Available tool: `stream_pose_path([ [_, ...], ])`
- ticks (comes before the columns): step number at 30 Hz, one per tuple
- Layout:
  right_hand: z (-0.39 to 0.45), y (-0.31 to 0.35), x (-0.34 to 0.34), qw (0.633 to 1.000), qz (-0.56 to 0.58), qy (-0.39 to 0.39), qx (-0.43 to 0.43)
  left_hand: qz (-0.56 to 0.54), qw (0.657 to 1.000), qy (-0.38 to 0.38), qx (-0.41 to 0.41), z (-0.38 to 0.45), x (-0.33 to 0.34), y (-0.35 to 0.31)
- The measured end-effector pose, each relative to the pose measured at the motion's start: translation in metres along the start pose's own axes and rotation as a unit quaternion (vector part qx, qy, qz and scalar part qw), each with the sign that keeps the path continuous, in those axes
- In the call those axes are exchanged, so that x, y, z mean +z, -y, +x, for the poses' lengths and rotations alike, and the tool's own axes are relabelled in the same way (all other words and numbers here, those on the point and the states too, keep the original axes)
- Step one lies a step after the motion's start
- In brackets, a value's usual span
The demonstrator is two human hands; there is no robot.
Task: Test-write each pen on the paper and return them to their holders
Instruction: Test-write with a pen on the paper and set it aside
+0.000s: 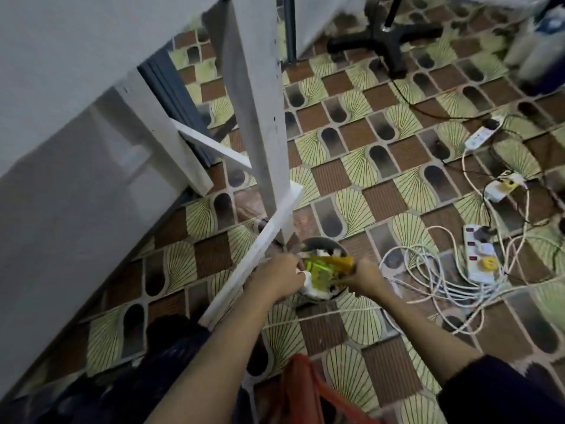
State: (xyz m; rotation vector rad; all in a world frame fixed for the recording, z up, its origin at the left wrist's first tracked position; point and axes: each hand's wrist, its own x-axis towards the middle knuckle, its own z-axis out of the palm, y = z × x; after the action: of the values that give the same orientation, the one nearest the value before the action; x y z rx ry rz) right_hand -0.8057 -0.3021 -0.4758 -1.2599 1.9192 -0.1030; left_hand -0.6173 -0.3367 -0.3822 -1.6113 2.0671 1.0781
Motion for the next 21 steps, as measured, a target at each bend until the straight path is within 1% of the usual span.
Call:
stream_pose_path([
  [2, 0.009, -0.003, 0.017, 1.0, -0.002, -0.017, 0.01, -0.003, 1.0, 0.009, -0.001, 0.002, 0.01, 0.005],
  [3, 0.013, -0.005, 0.025, 1.0, 0.0, -0.013, 0.011, -0.004, 1.0, 0.011, -0.002, 0.003, 0.014, 0.008],
  [7, 0.032, -0.012, 0.046, 1.0, 0.002, -0.011, -0.021, -0.026, 1.0, 0.011, -0.013, 0.0, 0.02, 0.016],
  [9, 0.029, -0.006, 0.046, 0.999, 0.002, -0.035, -0.027, -0.03, 0.999, 0.017, -0.02, -0.002, 0.02, 0.019],
  [11, 0.02, 0.007, 0.037, 0.997, 0.029, -0.068, -0.025, -0.035, 0.999, 0.005, -0.021, -0.006, 0.014, 0.02],
  [13, 0.014, 0.02, 0.024, 0.992, 0.052, -0.104, -0.051, -0.023, 0.999, -0.019, -0.012, -0.009, 0.004, 0.016],
  [16, 0.0, 0.045, -0.003, 0.98, 0.081, -0.142, -0.114, 0.025, 0.997, -0.065, 0.016, -0.021, -0.018, 0.004],
  [19, -0.022, 0.079, -0.037, 0.963, 0.111, -0.17, -0.176, 0.081, 0.988, -0.119, 0.05, -0.04, -0.045, -0.014],
  [21, -0.044, 0.102, -0.062, 0.949, 0.123, -0.188, -0.221, 0.128, 0.976, -0.16, 0.076, -0.063, -0.068, -0.027],
])
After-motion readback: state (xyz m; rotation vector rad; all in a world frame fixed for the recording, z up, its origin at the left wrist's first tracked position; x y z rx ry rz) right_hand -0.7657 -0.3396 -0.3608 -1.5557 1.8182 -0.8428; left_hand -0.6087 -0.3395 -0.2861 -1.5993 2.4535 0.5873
